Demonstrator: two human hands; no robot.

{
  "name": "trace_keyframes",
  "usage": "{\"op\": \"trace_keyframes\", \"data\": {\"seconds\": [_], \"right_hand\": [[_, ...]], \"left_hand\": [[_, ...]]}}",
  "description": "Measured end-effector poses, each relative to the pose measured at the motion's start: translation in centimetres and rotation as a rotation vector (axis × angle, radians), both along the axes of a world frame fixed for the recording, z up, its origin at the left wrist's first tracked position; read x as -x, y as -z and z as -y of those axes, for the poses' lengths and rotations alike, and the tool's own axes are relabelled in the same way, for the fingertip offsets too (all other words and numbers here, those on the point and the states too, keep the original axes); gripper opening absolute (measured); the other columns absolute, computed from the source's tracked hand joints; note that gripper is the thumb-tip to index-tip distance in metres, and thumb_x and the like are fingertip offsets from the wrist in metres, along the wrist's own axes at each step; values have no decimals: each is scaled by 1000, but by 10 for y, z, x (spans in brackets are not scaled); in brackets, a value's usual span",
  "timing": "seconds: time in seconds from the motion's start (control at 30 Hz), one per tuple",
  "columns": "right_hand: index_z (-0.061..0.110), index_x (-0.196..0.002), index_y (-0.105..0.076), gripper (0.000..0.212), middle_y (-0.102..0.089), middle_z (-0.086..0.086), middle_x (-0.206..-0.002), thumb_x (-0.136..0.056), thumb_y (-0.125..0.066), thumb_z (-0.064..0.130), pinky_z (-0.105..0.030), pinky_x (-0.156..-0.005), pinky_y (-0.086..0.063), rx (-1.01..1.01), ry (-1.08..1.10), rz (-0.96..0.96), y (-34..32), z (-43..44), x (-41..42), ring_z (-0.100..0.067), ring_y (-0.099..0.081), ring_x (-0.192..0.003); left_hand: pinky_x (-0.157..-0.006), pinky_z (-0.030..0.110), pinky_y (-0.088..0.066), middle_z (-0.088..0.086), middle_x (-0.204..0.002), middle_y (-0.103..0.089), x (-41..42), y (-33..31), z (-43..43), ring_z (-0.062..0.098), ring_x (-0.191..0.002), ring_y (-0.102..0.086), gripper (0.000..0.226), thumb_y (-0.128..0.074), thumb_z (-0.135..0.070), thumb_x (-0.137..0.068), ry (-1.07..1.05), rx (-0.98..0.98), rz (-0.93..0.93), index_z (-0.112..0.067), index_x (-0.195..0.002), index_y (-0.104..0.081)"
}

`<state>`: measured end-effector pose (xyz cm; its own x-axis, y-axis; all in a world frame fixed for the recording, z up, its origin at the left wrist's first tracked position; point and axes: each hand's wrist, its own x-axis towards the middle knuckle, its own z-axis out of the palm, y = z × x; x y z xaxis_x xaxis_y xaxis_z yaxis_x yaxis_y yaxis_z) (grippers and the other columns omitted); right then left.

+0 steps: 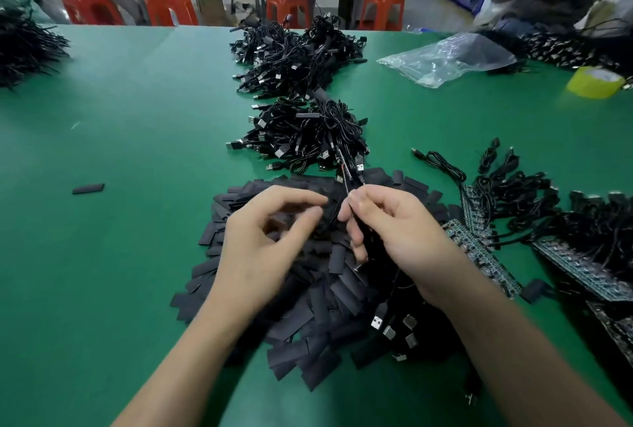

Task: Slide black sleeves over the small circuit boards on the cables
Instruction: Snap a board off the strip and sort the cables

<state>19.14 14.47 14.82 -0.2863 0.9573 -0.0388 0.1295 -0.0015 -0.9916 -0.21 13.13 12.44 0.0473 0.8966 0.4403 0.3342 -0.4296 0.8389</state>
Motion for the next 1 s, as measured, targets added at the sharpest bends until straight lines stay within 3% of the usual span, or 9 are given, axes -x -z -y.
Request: {"op": "trace_keyframes", "data": {"seconds": [0.2, 0.37, 0.47, 0.57, 0.63, 0.73, 0.83, 0.93, 1.0], "right_hand": [[14, -79, -64, 36, -50, -1, -56, -109, -49, 26, -51, -69, -55, 15, -144, 112, -12, 15, 5, -17, -51, -49], [21, -75, -66, 31, -60, -10, -58, -102, -57, 32, -30, -55, -48, -226, -135, 443, -27, 24, 11, -21, -60, -50], [21, -76, -68, 29, -66, -6, -57, -101, -59, 32, -17, -50, -42, -216, -162, 443, -40, 27, 9, -11, -64, -48], [20, -88, -69, 28, -72, -7, -68, -103, -57, 41, -33, -66, -60, -140, -210, 278, -57, 23, 0, -20, -73, -62], [19, -98, -67, 29, -73, -7, -77, -102, -54, 44, -40, -70, -63, -140, -219, 190, -65, 19, -3, -22, -74, -66], [17, -95, -66, 22, -67, -1, -69, -106, -52, 29, -33, -63, -54, -264, -181, 172, -65, 15, -1, -14, -61, -56], [30, -90, -70, 22, -57, 4, -62, -105, -53, 31, -33, -53, -40, -402, -11, 271, -61, 10, -7, -9, -47, -52], [36, -93, -71, 18, -59, 6, -65, -102, -55, 40, -28, -49, -35, -567, 192, 372, -65, 6, -25, -7, -46, -53], [34, -93, -69, 16, -62, 12, -70, -100, -56, 42, -27, -49, -37, -669, 293, 471, -66, 2, -34, -9, -51, -55]], "left_hand": [[-62, 11, -46, -5, -91, -76, 2, 7, -4, 4, -73, -62, 25, -68, -47, -93, 64, 321, 396, -31, -109, -79], [-53, 14, -44, -2, -69, -66, 2, 0, -2, 5, -57, -56, 28, -75, -47, -80, 104, 337, 525, -20, -88, -80], [-61, 14, -49, 1, -68, -70, 5, -11, 1, 7, -60, -62, 20, -76, -41, -81, 107, 274, 517, -22, -87, -81], [-68, 14, -52, -1, -76, -75, 6, -32, 5, 4, -71, -67, 10, -74, -32, -84, 114, 166, 524, -26, -83, -82], [-73, 16, -52, 1, -84, -77, 3, -45, 4, 4, -79, -68, 8, -75, -30, -85, 117, 111, 467, -26, -83, -82], [-79, 25, -53, 8, -93, -75, -5, -58, -2, 13, -87, -68, 5, -77, -23, -88, 132, 57, 344, -25, -85, -81], [-81, 25, -53, -3, -97, -76, -3, -55, -10, 13, -90, -69, 5, -76, -28, -90, 112, 70, 227, -29, -93, -80], [-82, 18, -51, -14, -98, -76, 10, -34, -20, 1, -91, -67, 14, -74, -32, -93, 19, 98, -133, -33, -105, -80], [-85, 28, -52, -16, -96, -72, 16, -19, -27, 3, -89, -65, 14, -73, -35, -93, -67, 135, -445, -34, -105, -80]]}}
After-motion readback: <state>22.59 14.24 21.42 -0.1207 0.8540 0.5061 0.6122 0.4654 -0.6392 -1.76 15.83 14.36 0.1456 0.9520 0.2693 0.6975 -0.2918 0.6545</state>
